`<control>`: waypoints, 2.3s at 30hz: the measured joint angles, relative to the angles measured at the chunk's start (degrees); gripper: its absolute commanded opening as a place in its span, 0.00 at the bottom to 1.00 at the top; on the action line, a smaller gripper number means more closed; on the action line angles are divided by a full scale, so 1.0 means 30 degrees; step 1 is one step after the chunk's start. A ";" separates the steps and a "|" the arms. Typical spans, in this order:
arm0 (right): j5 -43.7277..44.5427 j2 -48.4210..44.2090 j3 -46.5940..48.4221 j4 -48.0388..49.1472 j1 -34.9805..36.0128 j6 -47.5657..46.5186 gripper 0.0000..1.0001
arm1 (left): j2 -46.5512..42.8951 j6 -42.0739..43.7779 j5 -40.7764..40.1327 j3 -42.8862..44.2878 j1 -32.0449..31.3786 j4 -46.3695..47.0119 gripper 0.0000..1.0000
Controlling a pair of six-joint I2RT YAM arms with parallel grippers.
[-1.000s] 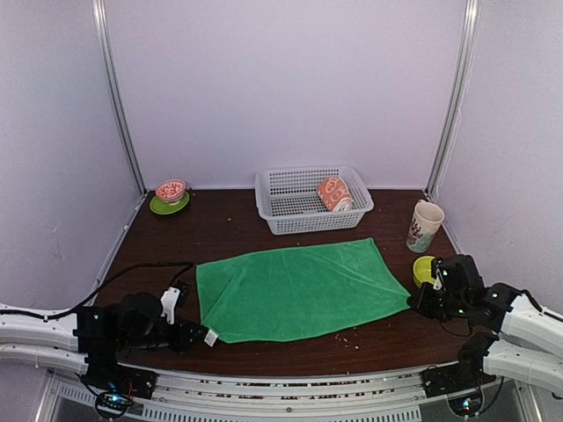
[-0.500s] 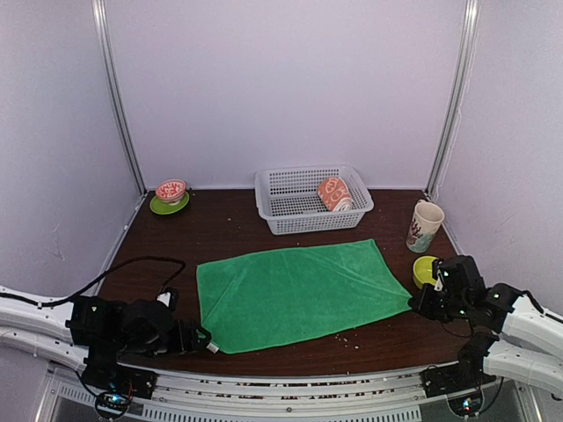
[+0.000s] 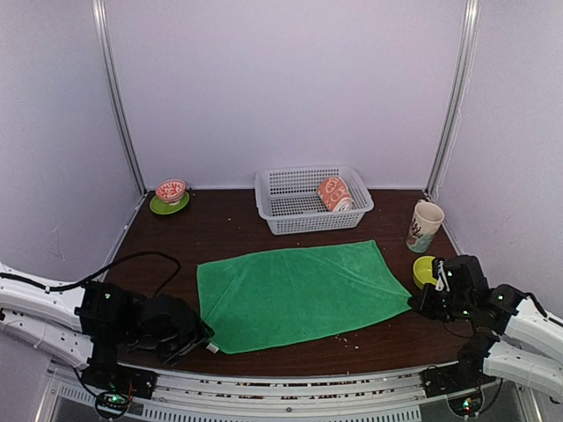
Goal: Roll the towels
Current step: Flatten out the towel at the center of the board.
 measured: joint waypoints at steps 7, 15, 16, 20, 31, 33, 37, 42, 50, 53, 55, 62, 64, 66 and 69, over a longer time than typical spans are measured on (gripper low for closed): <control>-0.0204 0.0211 0.0328 0.0066 0.0007 -0.0240 0.00 | -0.0182 -0.1362 -0.0168 -0.1370 0.0000 -0.0109 0.58; -0.0386 0.0860 0.0437 0.0211 0.0007 -0.0270 0.00 | -0.1173 -0.1661 -0.0641 -0.2688 0.0175 0.0058 0.62; -0.0408 0.0933 0.0466 0.0204 0.0007 -0.0277 0.00 | -0.1217 -0.1676 -0.0707 -0.2688 0.0255 0.0109 0.65; -0.0415 0.0918 0.0576 0.0219 0.0007 -0.0284 0.00 | -0.0969 -0.1749 -0.0809 -0.2637 0.0561 0.0583 0.73; -0.0423 0.0743 0.0576 0.0182 0.0007 -0.0284 0.00 | 0.0831 -0.1792 -0.0678 -0.2135 0.1180 0.2178 0.72; -0.0423 0.0627 0.0576 0.0175 0.0007 -0.0277 0.00 | 0.0867 -0.1792 -0.0670 -0.1967 0.1304 0.2215 0.71; -0.0430 0.0590 0.0576 0.0182 0.0007 -0.0270 0.00 | 0.0947 -0.1778 -0.0656 -0.1887 0.1625 0.2528 0.69; -0.0430 0.0554 0.0576 0.0182 0.0007 -0.0270 0.00 | 0.1494 -0.1705 -0.0401 -0.1690 0.1741 0.2754 0.58; -0.0430 0.0532 0.0576 0.0160 0.0007 -0.0270 0.00 | 0.2011 -0.1727 0.0007 -0.1698 0.1778 0.3308 0.16; -0.0430 0.0415 0.0576 0.0036 0.0007 -0.0270 0.00 | 0.1967 -0.1807 0.0022 -0.1705 0.1778 0.3300 0.00; -0.0423 0.0291 0.0634 -0.0095 0.0007 -0.0262 0.00 | 0.1763 -0.1749 -0.0109 -0.1705 0.1778 0.3009 0.00; -0.0401 0.0168 0.2288 -0.0750 0.0007 -0.0240 0.00 | -0.0882 -0.1005 -0.1486 -0.1581 0.2659 0.1020 0.00; -0.0262 0.0379 0.3563 -0.1158 0.0007 -0.0291 0.00 | -0.1923 -0.0022 -0.2251 -0.1100 0.3388 0.0204 0.00; -0.0007 0.0692 0.5020 -0.1443 0.0007 -0.0408 0.00 | -0.2914 0.1676 -0.3140 0.0007 0.4269 -0.0452 0.00; 0.0430 0.1319 0.7402 -0.1676 0.0007 -0.0721 0.00 | -0.3672 0.4728 -0.4685 0.2732 0.5457 -0.0867 0.00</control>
